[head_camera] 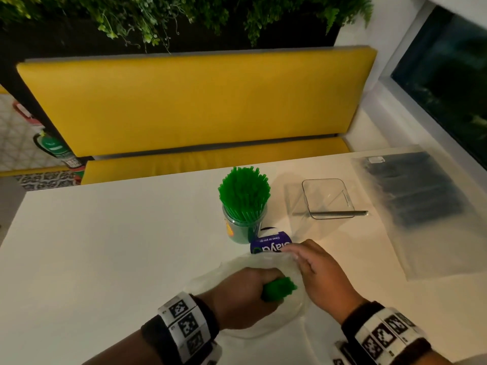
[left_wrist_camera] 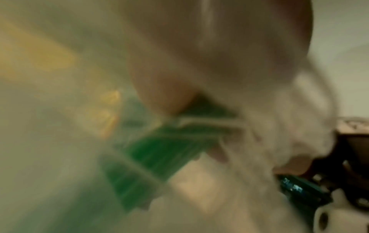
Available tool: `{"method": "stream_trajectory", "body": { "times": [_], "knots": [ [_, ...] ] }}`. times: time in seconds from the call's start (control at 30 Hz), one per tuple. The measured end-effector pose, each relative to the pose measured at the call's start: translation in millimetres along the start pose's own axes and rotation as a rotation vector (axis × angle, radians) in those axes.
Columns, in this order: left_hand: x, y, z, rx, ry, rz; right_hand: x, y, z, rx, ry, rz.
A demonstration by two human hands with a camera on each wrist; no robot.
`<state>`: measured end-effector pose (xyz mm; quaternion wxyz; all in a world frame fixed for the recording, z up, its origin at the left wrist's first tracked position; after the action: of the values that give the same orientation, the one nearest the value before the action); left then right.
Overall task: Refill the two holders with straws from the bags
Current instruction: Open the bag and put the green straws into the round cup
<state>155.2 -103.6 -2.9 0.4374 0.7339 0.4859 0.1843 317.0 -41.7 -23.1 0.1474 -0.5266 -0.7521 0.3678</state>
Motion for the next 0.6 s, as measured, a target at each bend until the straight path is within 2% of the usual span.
{"method": "stream_trajectory", "body": {
  "times": [0.1, 0.17, 0.23, 0.33, 0.43, 0.6],
  "knots": [
    [-13.9, 29.7, -27.4, -0.316, 0.103, 0.032, 8.5, 6.0, 12.1, -0.335, 0.009, 0.058],
    [-21.4, 52.9, -63.0, -0.549, 0.268, 0.109, 13.8, 6.1, 19.6, -0.473, -0.064, 0.099],
    [-24.9, 64.4, -103.7, -0.707, 0.484, 0.186, 18.3, -1.2, 18.3, -0.559, -0.087, 0.147],
    [-16.1, 57.5, -144.8, -0.967, 0.707, 0.217, 27.5, -26.9, 11.5, -0.562, -0.001, 0.054],
    [4.0, 42.8, -164.7, -0.951, 0.821, 0.159, 40.2, -52.1, 8.3, -0.427, 0.087, -0.048],
    [21.3, 25.7, -177.1, -0.882, 0.952, 0.062, 60.5, -63.3, 11.7, -0.501, 0.151, -0.062]
  ]
}}
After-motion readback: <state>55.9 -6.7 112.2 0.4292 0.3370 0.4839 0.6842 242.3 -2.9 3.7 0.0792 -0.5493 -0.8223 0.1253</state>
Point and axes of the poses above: each hand's wrist, its own x-axis towards the middle knuckle, its own z-axis out of the palm, y = z × x, the point moved 4 cm from there along x, towards the middle knuckle, and after that the axes turned 5 degrees about z, right-handed, at the moved point
